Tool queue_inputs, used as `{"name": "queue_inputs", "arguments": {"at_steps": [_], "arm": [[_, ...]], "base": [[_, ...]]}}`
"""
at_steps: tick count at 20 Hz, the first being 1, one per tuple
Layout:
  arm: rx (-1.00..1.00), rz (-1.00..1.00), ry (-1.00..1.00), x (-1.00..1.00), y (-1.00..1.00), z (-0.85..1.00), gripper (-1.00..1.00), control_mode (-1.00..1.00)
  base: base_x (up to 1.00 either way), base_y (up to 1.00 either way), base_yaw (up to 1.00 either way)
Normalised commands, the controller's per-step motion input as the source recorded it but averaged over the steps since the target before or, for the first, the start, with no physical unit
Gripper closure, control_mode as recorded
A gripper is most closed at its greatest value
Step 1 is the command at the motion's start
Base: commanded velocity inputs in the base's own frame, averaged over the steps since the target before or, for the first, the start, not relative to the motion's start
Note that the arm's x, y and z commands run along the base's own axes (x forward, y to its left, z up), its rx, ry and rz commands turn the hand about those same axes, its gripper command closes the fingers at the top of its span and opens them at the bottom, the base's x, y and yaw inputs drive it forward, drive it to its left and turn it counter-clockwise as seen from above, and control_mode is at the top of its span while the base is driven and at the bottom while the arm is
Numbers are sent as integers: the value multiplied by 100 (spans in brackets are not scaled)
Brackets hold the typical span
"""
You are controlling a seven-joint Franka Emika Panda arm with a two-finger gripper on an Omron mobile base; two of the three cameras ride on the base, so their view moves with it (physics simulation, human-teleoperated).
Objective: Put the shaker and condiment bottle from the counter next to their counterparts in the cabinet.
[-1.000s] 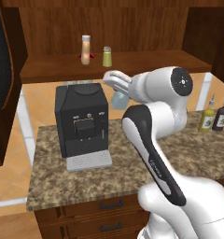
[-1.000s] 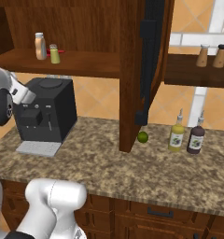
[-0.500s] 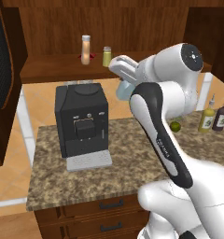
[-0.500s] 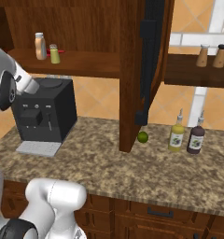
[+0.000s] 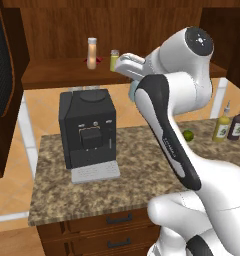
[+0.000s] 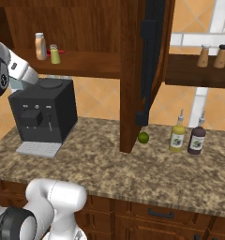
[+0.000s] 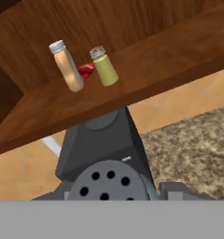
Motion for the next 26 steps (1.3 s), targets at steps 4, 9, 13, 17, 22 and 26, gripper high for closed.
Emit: {"name": "queue_inputs", "arguments": {"at_steps": [4, 9, 13, 17, 22, 26], "arm": [[-3, 0, 0, 1, -4, 0, 100, -100], [0, 0, -1, 18, -9, 3, 100, -100], [0, 0, -3, 26, -6, 4, 100, -100], [0, 0, -2, 36, -7, 4, 100, -100], [0, 0, 0, 37, 0, 1, 100, -100], [0, 0, 0, 41, 0, 8, 100, -100]], "base": [[0, 0, 0], [0, 0, 0], [0, 0, 0], [0, 0, 0], [0, 0, 0], [0, 0, 0]]}}
